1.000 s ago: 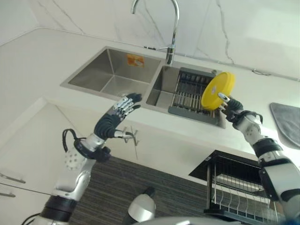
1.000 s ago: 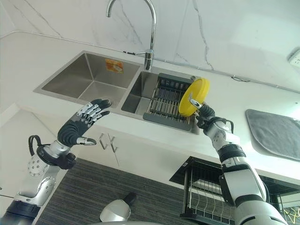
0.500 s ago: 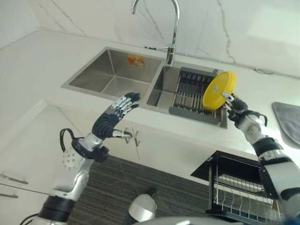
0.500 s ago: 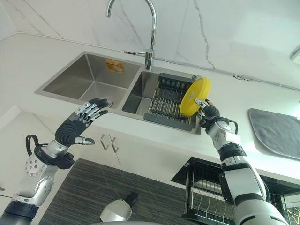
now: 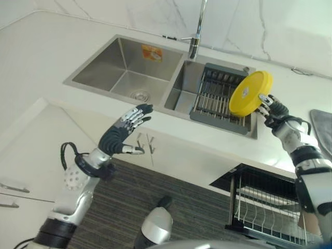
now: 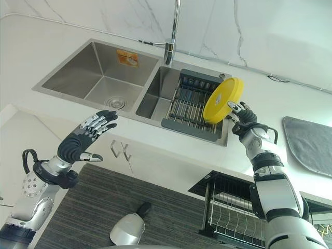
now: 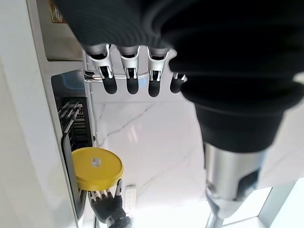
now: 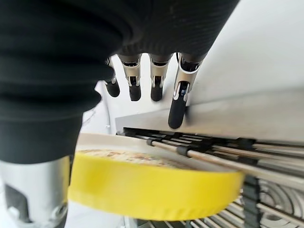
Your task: Place the dishes in the dishwasher.
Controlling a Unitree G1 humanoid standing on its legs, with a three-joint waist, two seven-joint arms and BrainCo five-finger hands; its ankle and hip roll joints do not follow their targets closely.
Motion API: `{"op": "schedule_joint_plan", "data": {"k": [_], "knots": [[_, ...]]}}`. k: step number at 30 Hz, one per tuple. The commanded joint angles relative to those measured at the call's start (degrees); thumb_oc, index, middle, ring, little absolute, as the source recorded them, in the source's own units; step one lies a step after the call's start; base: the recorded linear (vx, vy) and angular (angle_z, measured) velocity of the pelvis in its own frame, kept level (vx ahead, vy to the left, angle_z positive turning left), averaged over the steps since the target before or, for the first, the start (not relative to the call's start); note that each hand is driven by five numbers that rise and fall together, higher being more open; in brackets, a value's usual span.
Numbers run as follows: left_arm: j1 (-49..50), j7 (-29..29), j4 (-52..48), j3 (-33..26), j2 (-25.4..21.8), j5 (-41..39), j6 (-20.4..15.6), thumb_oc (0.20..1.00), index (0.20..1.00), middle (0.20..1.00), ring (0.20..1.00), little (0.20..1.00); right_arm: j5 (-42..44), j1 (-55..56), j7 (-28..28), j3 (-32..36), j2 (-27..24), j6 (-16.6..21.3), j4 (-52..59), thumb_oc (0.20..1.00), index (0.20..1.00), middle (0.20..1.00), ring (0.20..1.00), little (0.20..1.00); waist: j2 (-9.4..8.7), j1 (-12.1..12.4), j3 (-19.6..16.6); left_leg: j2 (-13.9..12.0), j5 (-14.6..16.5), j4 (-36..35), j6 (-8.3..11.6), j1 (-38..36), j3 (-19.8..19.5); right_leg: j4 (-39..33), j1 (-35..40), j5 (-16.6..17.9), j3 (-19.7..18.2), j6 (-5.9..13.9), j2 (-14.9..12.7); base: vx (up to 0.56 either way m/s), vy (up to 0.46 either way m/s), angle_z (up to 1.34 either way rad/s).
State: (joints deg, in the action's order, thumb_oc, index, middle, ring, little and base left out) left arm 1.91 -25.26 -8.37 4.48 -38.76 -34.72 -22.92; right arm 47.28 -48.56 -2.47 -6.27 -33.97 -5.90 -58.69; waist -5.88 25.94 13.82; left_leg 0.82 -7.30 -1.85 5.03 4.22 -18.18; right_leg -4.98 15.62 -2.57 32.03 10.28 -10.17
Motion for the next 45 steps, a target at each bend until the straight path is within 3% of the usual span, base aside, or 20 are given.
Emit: {"op": "schedule_joint_plan", "data": {"k": [1, 9, 16, 17, 19, 22, 24, 25, 30, 34, 39, 41, 45], "knots": [[0.4, 0.89, -2.32, 1.13, -1.65, 2.05, -4.29, 1.0, 1.0, 1.0, 1.0, 1.0, -0.22, -4.39, -1.94, -4.71, -3.78, 2.24, 0.37, 1.0, 1.0, 1.0, 1.0, 1.0, 1.2, 1.62, -3.94, -1.03, -0.28, -3.15, -3.6, -1.81, 1.98, 5.07, -2.05, 3.98, -5.41, -0.17, -1.98, 0.0, 0.0, 0.0], [0.85, 1.46, -3.11, 1.56, -1.39, 3.31, -3.73, 1.0, 1.0, 1.0, 1.0, 1.0, -3.48, -4.22, -2.26, -6.76, -2.48, 2.29, 3.01, 1.0, 1.0, 1.0, 1.0, 1.0, 1.0, 1.57, -3.8, -1.2, -0.35, -3.15, -3.44, -2.06, 1.84, 5.42, -1.9, 3.76, -5.47, -0.21, -1.92, 0.0, -0.003, 0.0], [1.32, 1.36, -3.65, 1.63, -1.3, 4.9, -3.92, 1.0, 1.0, 1.0, 1.0, 1.0, -5.24, -5.33, 0.6, -8.77, -1.11, 0.16, 5.51, 1.0, 1.0, 1.0, 1.0, 1.0, 0.71, 1.6, -3.82, -1.38, -0.31, -3.15, -3.27, -2.61, 1.83, 5.47, -1.33, 3.59, -5.6, -0.38, -1.73, 0.02, -0.003, 0.0], [1.3, 1.99, -3.63, 1.89, -0.87, 5.32, -2.98, 1.0, 1.0, 1.0, 1.0, 1.0, -8.13, -5.83, 8.24, -8.92, -0.38, 0.0, 5.84, 1.0, 1.0, 1.0, 1.0, 1.0, 0.97, 1.4, -4.15, -1.33, -0.24, -3.15, -3.18, -2.96, 1.97, 5.38, -0.99, 3.52, -5.67, -0.47, -1.79, 0.07, 0.043, 0.0], [1.1, 2.91, -4.25, 2.98, -0.81, 5.92, -2.47, 1.0, 1.0, 1.0, 1.0, 1.0, -14.5, -7.54, 12.52, -9.34, 0.77, 0.46, 4.38, 1.0, 1.0, 1.0, 1.0, 1.0, 1.36, 1.63, -4.28, -1.2, -0.07, -3.15, -3.29, -2.98, 1.85, 5.31, -0.8, 3.32, -6.0, -0.59, -1.76, 0.06, 0.046, 0.0], [-0.16, 4.44, -4.06, 4.53, -0.2, 6.33, -2.13, 1.0, 1.0, 1.0, 1.0, 1.0, -17.74, -8.06, 14.63, -11.05, 1.27, 0.89, 3.47, 1.0, 1.0, 1.0, 1.0, 1.0, 1.91, 1.88, -4.2, -0.88, -0.34, -3.15, -3.38, -2.4, 1.43, 5.63, -1.1, 3.22, -5.8, -0.42, -2.11, 0.03, 0.079, 0.01], [-0.46, 4.48, -3.51, 4.81, -0.15, 6.24, -2.36, 1.0, 1.0, 1.0, 1.0, 1.0, -16.82, -8.12, 15.22, -11.2, 0.94, 1.42, 3.09, 0.551, 0.551, 0.551, 0.551, 0.551, 1.94, 1.93, -4.13, -0.86, -0.42, -3.15, -3.42, -2.22, 1.42, 5.78, -1.28, 3.21, -5.74, -0.38, -2.22, 0.01, 0.029, 0.01], [-0.69, 4.52, -3.25, 5.02, -0.24, 6.08, -2.54, 1.0, 1.0, 1.0, 1.0, 1.0, -16.81, -8.44, 16.5, -10.92, 0.84, 1.55, 2.77, 0.2, 0.2, 0.2, 0.2, 0.2, 1.99, 2.04, -4.03, -0.82, -0.47, -3.15, -3.44, -2.01, 1.37, 5.86, -1.4, 3.2, -5.61, -0.33, -2.3, 0.0, 0.0, 0.0], [-0.98, 4.89, -3.48, 5.37, -0.39, 5.74, -2.56, 1.0, 1.0, 1.0, 1.0, 1.0, -19.01, -9.68, 18.57, -10.46, 0.02, 2.53, 1.42, 0.2, 0.2, 0.2, 0.2, 0.2, 2.01, 2.47, -3.53, -0.68, -0.64, -3.15, -3.52, -1.2, 1.18, 6.02, -1.97, 3.23, -5.56, -0.32, -2.35, 0.0, 0.0, 0.0], [-1.07, 5.02, -3.34, 5.89, -0.93, 4.79, -3.14, 1.0, 1.0, 1.0, 1.0, 1.0, -33.0, -10.89, 21.15, -13.92, -2.49, 4.08, 1.81, 0.2, 0.2, 0.2, 0.2, 0.2, 1.79, 2.64, -3.27, -0.63, -0.85, -3.15, -3.52, -0.4, 1.05, 6.15, -2.76, 3.57, -5.71, -0.3, -2.35, -0.02, -0.003, 0.01], [-0.79, 5.83, -3.95, 6.92, -0.65, 5.35, -3.64, 1.0, 1.0, 1.0, 1.0, 1.0, -28.07, -10.33, 23.43, -13.79, -3.06, 4.27, 1.63, 0.2, 0.2, 0.2, 0.2, 0.2, 1.95, 2.61, -2.83, -0.58, -1.0, -3.15, -3.69, 0.14, 1.21, 6.29, -3.22, 3.74, -5.67, -0.43, -2.47, -0.02, 0.001, 0.0], [-1.62, 7.43, -3.81, 8.0, -0.66, 5.83, -4.62, 1.0, 1.0, 1.0, 1.0, 1.0, -29.08, -9.57, 27.21, -12.38, -2.66, 9.54, 1.69, 0.2, 0.2, 0.2, 0.2, 0.2, 2.47, 2.38, -2.48, -0.59, -1.01, -3.15, -3.85, 0.69, 1.49, 6.54, -3.79, 3.75, -5.67, -0.61, -2.6, -0.11, 0.002, 0.0], [-1.78, 7.98, -4.06, 8.34, -0.15, 5.71, -4.54, 1.0, 1.0, 1.0, 1.0, 1.0, -33.57, -8.57, 24.81, -13.23, -2.48, 14.62, 3.76, 0.2, 0.2, 0.2, 0.2, 0.2, 2.91, 2.08, -2.61, -0.42, -1.13, -3.15, -3.97, 0.76, 1.81, 6.59, -3.96, 3.86, -5.92, -0.63, -2.71, -0.06, 0.012, -0.01]]}}
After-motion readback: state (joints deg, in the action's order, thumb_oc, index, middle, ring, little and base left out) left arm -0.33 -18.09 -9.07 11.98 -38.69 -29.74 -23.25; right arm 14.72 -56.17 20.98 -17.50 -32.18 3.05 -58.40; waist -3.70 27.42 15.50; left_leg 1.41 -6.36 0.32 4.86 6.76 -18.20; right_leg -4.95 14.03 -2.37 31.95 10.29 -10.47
